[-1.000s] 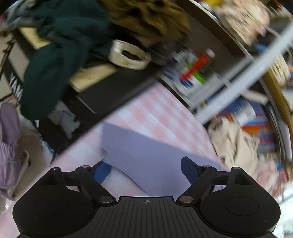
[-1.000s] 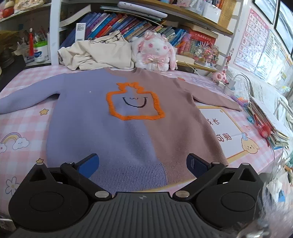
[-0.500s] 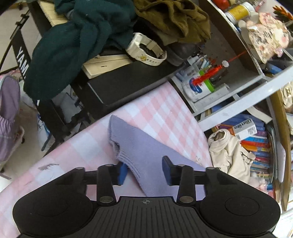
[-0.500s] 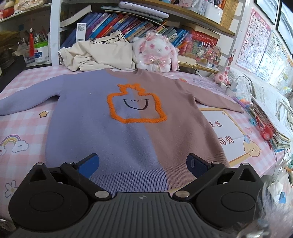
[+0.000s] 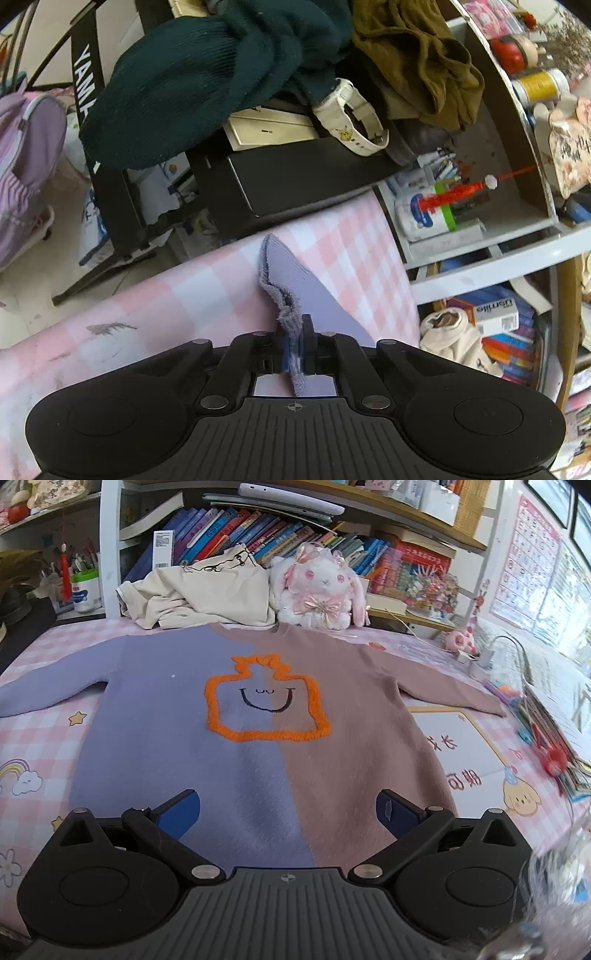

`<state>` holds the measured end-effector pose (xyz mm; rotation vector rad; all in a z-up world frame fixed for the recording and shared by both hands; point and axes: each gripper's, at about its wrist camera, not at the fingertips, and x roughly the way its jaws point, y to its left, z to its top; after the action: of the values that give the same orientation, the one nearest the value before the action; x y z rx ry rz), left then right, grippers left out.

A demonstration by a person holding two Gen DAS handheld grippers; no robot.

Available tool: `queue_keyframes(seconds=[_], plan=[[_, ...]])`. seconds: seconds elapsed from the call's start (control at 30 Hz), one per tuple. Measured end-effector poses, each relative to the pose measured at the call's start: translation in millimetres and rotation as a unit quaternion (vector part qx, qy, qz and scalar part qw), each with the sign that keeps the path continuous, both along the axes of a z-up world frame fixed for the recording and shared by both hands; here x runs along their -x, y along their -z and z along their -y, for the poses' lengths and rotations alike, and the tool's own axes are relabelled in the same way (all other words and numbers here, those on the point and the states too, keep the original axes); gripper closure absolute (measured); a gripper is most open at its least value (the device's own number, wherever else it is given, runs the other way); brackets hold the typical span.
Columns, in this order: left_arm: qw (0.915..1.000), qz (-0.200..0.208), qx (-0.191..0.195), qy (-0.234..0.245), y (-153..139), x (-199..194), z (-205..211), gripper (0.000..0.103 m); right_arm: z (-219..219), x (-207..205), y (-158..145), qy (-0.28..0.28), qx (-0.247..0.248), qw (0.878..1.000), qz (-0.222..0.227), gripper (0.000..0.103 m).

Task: Fold clothes
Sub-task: 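Grasp the lavender sleeve cuff with the left gripper and lift it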

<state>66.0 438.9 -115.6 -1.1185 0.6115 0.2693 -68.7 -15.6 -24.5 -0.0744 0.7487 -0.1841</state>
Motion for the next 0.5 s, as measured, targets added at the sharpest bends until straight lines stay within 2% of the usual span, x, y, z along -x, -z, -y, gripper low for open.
queue_keyframes(seconds=[0.13, 0.33, 0.4, 0.5], plan=[[0.998, -0.017, -0.06, 0.002, -18, -7, 18, 0.099, 25, -8, 4, -0.03, -0.007, 1.0, 0.001, 0.0], [0.9907, 0.027, -0.134, 0.004, -68, -11, 81, 0.099, 80, -21, 4, -0.076, -0.014, 0.997, 0.011, 0.0], [0.9853, 0.043, -0.163, 0.027, -89, -20, 113, 0.099, 100, -24, 2, -0.087, -0.024, 0.996, 0.013, 0.0], [0.9776, 0.075, -0.186, 0.066, -121, -35, 167, 0.099, 130, -29, 3, -0.109, -0.037, 0.993, 0.008, 0.0]])
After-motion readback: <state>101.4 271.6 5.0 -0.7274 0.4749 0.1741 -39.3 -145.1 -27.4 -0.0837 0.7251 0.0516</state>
